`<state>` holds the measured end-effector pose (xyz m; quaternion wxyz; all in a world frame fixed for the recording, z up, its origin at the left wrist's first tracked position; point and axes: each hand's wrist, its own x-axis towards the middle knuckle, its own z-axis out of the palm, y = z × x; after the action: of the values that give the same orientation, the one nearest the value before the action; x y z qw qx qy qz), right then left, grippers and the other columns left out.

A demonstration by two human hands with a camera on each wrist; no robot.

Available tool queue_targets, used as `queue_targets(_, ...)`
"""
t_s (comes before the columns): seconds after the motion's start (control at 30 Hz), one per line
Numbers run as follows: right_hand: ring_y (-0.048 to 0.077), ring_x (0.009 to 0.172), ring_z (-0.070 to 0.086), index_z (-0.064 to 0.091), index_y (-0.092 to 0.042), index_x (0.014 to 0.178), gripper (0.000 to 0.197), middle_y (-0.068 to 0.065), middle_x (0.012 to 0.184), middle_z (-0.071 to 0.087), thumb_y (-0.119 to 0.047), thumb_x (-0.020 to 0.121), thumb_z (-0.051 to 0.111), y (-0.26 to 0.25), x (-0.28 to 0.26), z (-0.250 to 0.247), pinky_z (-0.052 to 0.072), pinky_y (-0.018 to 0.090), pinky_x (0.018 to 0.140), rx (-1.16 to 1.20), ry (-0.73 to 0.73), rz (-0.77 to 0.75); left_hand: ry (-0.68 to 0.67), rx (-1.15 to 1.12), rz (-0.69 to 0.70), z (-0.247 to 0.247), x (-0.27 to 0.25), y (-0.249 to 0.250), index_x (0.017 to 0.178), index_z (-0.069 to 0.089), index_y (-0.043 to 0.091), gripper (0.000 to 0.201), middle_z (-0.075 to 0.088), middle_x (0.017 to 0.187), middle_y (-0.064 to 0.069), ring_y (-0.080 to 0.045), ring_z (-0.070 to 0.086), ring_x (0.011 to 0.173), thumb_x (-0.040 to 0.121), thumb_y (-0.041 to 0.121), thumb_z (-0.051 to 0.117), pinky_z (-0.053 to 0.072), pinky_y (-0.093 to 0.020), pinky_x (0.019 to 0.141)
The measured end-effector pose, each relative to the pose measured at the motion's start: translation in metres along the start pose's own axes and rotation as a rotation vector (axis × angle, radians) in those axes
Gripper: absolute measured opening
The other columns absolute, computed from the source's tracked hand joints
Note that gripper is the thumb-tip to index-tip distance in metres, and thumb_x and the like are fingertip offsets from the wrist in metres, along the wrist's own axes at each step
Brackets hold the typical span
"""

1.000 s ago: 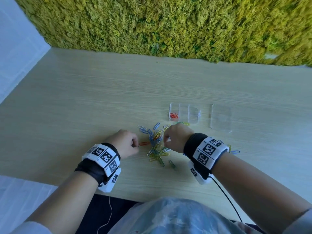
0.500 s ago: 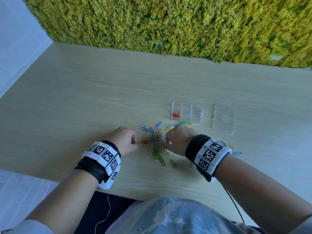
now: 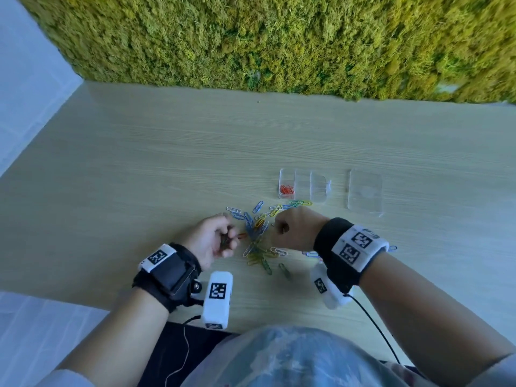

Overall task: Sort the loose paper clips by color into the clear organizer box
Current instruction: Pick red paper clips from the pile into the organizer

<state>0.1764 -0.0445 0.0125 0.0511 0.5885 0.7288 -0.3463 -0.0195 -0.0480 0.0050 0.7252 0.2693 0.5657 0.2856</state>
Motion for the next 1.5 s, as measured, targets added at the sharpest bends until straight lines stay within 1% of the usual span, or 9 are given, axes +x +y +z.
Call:
queue_targets(0.1,0.018,0.05,0.041,0.049,-0.013,0.067,0.012,0.001,0.058,0.049,-0.022,0.073,0.053,0.014,-0.006,-0.004,0.036,0.025,0.048,0.703,-0.042,0.011,0.039,0.25,0.048,0.006,0.005,-0.006,0.072,0.037,0.015,0.021,0.041,0.059,-0.005,-0.017,0.041,0.04,0.083,-0.003,0.035,0.025,-0.012,0.035)
queue_targets(0.2,0.015,0.043,0.034,0.037,-0.017,0.069,0.017,0.004,0.055,0.044,-0.012,0.057,0.049,0.03,-0.011,-0.004,0.028,0.016,0.04,1.363,-0.184,0.0,0.017,0.799,0.112,0.013,0.006,-0.008,0.079,0.048,0.017,0.008,0.048,0.063,0.0,-0.016,0.04,0.049,0.081,0.014,0.055,0.029,-0.018,0.04)
queue_targets(0.27,0.014,0.043,0.035,0.038,-0.017,0.07,0.03,0.004,0.055,0.046,-0.012,0.047,0.056,0.039,-0.013,-0.002,0.029,0.015,0.039,1.552,-0.227,-0.064,0.076,1.155,0.207,0.016,0.008,-0.009,0.081,0.053,0.023,0.011,0.054,0.069,0.007,-0.013,0.046,0.055,0.08,0.028,0.062,0.035,-0.023,0.049)
queue_targets(0.37,0.013,0.043,0.033,0.042,-0.018,0.065,0.028,0.004,0.056,0.046,-0.012,0.044,0.059,0.048,-0.014,0.0,0.024,0.015,0.04,1.679,-0.234,-0.124,0.129,1.315,0.282,0.019,0.01,-0.011,0.073,0.05,0.029,0.02,0.056,0.071,0.012,-0.013,0.055,0.067,0.076,0.039,0.067,0.047,-0.026,0.064)
queue_targets(0.53,0.008,0.039,0.022,0.036,-0.021,0.065,0.012,-0.004,0.052,0.035,-0.012,0.065,0.043,0.048,-0.016,0.003,0.013,0.012,0.038,1.589,-0.122,0.03,0.186,1.422,0.294,0.015,0.013,-0.015,0.07,0.052,0.03,0.027,0.061,0.072,0.01,-0.016,0.061,0.069,0.071,0.051,0.068,0.052,-0.029,0.066)
queue_targets(0.67,0.009,0.039,0.019,0.036,-0.021,0.06,0.014,-0.002,0.055,0.03,-0.018,0.067,0.048,0.041,-0.015,0.008,0.02,0.009,0.037,1.35,-0.059,0.119,0.189,1.417,0.316,0.016,0.01,-0.016,0.062,0.054,0.031,0.026,0.061,0.068,0.012,-0.014,0.061,0.068,0.074,0.048,0.069,0.052,-0.026,0.064)
queue_targets(0.83,0.008,0.037,0.018,0.041,-0.021,0.07,0.023,-0.001,0.054,0.032,-0.007,0.087,0.045,0.036,-0.018,0.014,0.016,0.008,0.04,1.271,-0.05,0.139,0.189,1.325,0.317,0.016,0.009,-0.014,0.064,0.054,0.034,0.023,0.07,0.093,0.001,-0.017,0.066,0.091,0.076,0.041,0.073,0.053,-0.031,0.082)
queue_targets(1.27,0.006,0.032,0.021,0.044,-0.018,0.076,0.02,-0.001,0.052,0.032,-0.004,0.089,0.047,0.028,-0.016,0.014,0.019,0.009,0.035,1.138,-0.073,0.149,0.116,1.507,0.391,0.012,-0.001,-0.015,0.07,0.064,0.027,0.015,0.05,0.056,0.014,-0.014,0.051,0.061,0.074,0.037,0.075,0.043,-0.024,0.062)
queue_targets(1.5,0.008,0.036,0.03,0.049,-0.017,0.073,0.017,0.0,0.056,0.04,-0.009,0.088,0.051,0.03,-0.015,0.005,0.026,0.014,0.037,0.951,-0.019,0.199,0.092,1.41,0.369,0.009,-0.002,-0.01,0.072,0.068,0.028,0.009,0.068,0.077,0.007,-0.013,0.066,0.079,0.078,0.032,0.073,0.054,-0.027,0.074)
